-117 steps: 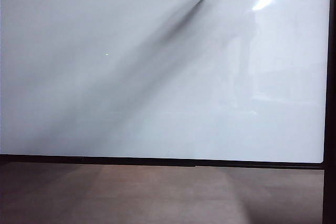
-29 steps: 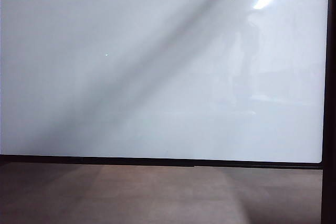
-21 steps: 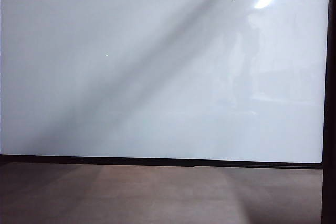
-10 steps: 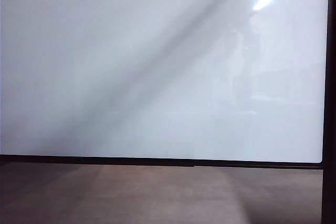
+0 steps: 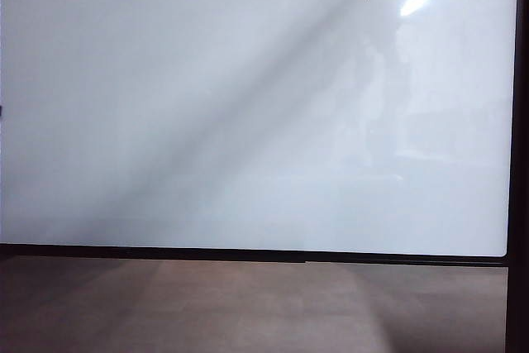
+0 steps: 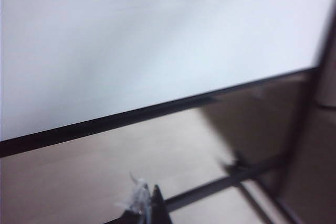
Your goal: Reach to the right to find the marker pen, pick it up, and write the number 9 on the whiteboard.
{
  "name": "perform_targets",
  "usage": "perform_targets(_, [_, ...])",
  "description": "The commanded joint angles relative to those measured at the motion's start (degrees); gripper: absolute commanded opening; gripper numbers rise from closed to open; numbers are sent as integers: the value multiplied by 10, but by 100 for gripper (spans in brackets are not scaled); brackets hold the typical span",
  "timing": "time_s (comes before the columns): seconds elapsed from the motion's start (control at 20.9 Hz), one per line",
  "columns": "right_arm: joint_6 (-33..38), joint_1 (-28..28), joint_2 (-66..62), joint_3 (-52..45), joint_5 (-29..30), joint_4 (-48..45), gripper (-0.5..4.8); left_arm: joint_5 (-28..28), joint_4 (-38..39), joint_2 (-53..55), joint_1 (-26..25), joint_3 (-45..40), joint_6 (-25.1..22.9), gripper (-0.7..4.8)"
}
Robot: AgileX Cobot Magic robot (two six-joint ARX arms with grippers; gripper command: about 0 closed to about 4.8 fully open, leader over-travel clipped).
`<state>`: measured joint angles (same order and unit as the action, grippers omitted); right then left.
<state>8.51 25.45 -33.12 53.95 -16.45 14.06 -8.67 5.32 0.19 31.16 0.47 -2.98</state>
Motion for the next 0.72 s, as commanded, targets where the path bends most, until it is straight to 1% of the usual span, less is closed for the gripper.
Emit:
perform_targets(0.05, [0,1,2,2,5,-6,-6,1,-21,0,-103,0,0,-5])
perform_targets(0.1, [0,1,2,2,12,-6,-6,4,-27,0,-153,0,0,-5])
perform_targets(0.19, [0,1,2,2,12,-6,-6,28,-29,0,-211,0,0,-5])
perform_targets(0.29, [0,1,2,2,12,-5,-6,29,-29,0,-234,0,0,-5])
perform_targets(0.43, [0,1,2,2,12,-5,-6,30,-29,0,-238,0,0,-5])
perform_targets(0.72, [-14,0,6,2,10,9,-6,49,-29,0,-237,0,0,-5])
